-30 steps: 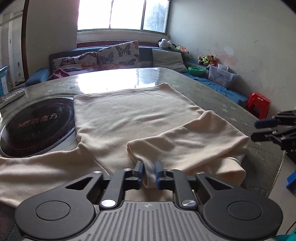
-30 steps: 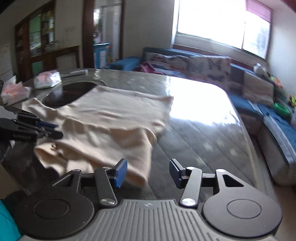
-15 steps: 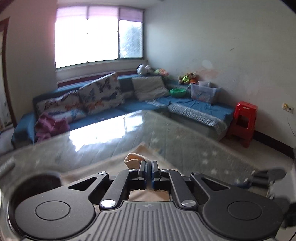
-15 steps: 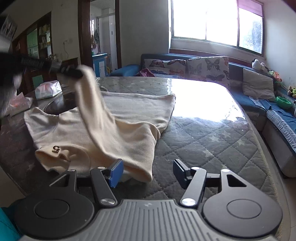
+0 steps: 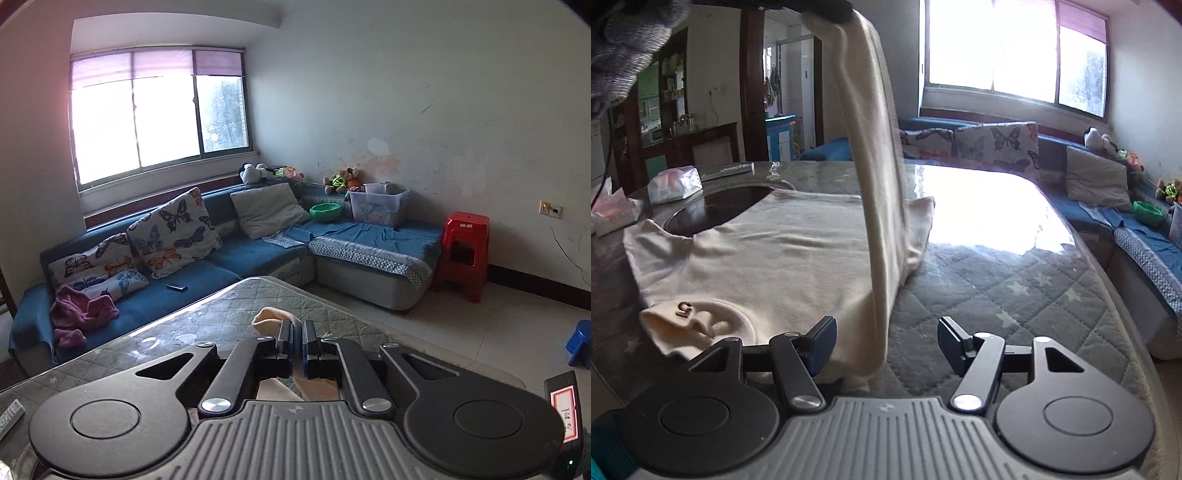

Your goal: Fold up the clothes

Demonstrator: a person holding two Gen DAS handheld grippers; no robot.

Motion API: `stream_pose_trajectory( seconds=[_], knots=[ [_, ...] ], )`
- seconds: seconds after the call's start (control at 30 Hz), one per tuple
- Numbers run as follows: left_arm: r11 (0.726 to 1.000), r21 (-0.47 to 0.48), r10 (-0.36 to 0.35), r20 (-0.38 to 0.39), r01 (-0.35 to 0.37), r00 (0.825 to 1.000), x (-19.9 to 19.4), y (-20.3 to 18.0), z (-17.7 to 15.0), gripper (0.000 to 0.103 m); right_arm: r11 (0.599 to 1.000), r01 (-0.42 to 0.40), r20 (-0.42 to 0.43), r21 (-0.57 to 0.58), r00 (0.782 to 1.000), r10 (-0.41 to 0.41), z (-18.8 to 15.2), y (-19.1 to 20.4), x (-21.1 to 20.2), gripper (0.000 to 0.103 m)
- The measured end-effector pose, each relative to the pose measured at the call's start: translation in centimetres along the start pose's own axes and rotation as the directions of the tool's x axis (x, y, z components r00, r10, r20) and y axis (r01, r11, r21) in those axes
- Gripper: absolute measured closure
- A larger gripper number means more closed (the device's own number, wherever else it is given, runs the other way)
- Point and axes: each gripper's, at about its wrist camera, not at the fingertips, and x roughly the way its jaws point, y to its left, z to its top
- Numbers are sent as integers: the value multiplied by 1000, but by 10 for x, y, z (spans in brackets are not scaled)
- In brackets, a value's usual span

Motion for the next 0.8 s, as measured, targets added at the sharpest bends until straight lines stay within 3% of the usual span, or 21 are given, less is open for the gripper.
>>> stream_pose_trajectory(
  seconds=[0.17,0.4,0.63,0.8],
  knots=[
    [999,-43,33,-16,-34,999,-13,21,-23,98,999,47,-26,-24,999,-48,-9,-1,-1,38],
    [987,-141,59,-91,-72,994,-34,56,-91,98,995,92,-46,-35,995,-93,-13,-6,-6,36],
    [962,-234,79,-269,-144,960,-25,75,-175,98,991,98,-92,-93,990,-106,-10,-9,-10,36],
    [952,-248,101,-302,-180,948,-37,79,-195,94,991,69,-111,-116,990,-82,0,-16,-22,40]
  ],
)
